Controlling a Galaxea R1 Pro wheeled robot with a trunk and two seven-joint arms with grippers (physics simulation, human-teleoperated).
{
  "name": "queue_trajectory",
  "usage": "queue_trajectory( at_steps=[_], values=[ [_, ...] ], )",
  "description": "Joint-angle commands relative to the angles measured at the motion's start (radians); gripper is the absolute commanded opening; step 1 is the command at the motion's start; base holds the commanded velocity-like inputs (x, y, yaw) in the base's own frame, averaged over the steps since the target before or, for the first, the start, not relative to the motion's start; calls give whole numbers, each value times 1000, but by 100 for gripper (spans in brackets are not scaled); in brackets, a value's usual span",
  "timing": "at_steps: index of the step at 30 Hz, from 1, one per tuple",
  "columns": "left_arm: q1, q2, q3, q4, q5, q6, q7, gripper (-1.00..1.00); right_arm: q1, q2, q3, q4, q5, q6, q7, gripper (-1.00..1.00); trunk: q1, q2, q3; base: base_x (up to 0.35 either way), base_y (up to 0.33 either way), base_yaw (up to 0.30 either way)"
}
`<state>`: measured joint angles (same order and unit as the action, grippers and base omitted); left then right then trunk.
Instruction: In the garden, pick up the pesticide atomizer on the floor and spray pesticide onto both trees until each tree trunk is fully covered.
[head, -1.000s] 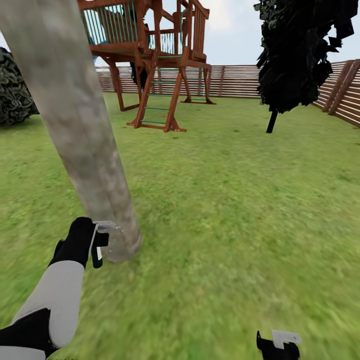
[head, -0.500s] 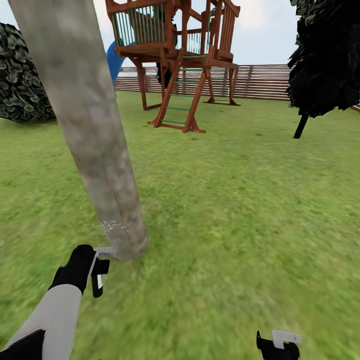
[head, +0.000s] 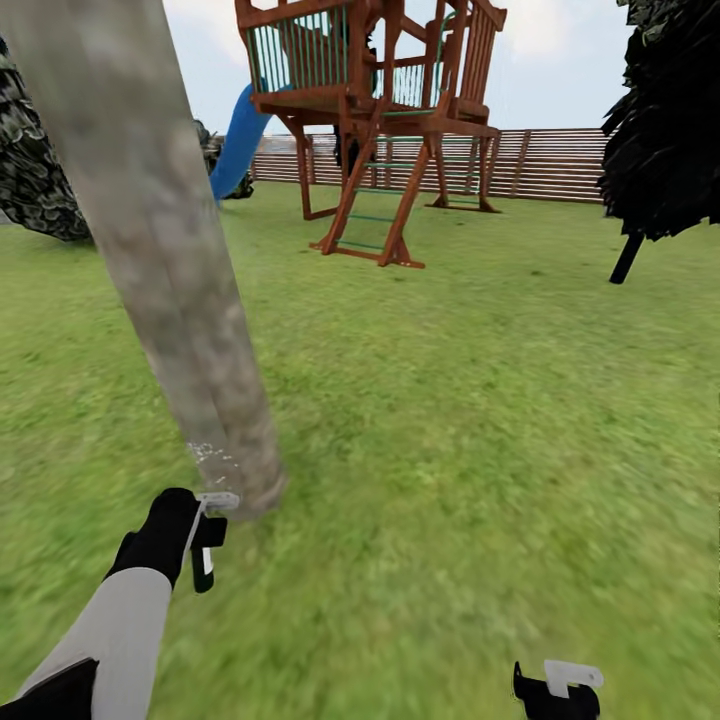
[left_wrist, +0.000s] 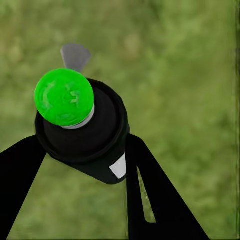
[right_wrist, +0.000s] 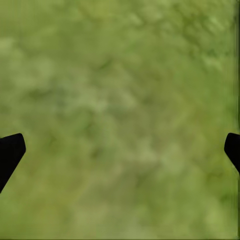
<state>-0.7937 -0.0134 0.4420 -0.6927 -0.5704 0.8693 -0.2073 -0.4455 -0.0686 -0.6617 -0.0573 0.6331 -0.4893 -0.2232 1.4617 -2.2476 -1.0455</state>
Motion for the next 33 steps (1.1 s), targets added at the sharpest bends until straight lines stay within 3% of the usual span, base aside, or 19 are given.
queue_trajectory(
  at_steps=[1, 8, 14, 24, 33],
  values=[
    [-1, 0, 7, -2, -11, 1, -9, -100, -1, 0, -6, 2, 10, -3, -5, 100, 0, 0, -1, 234, -260, 0],
    [-1, 14, 15, -33, -15, 2, -7, -100, -1, 0, -6, 2, 10, -3, -5, 100, 0, 0, -1, 164, -261, 96],
    [-1, 50, 13, -39, -16, 2, -7, -100, -1, 1, -5, 2, 10, -3, -5, 100, 0, 0, -1, 91, -272, 272],
    [-1, 43, 2, -39, -15, 3, -8, -100, -1, 1, -5, 2, 10, -3, -5, 100, 0, 0, -1, 21, -149, 272],
    [-1, 38, 2, -39, -18, 3, -7, -100, -1, 0, -6, 1, 10, -3, -5, 100, 0, 0, -1, 100, -254, 27]
  ],
)
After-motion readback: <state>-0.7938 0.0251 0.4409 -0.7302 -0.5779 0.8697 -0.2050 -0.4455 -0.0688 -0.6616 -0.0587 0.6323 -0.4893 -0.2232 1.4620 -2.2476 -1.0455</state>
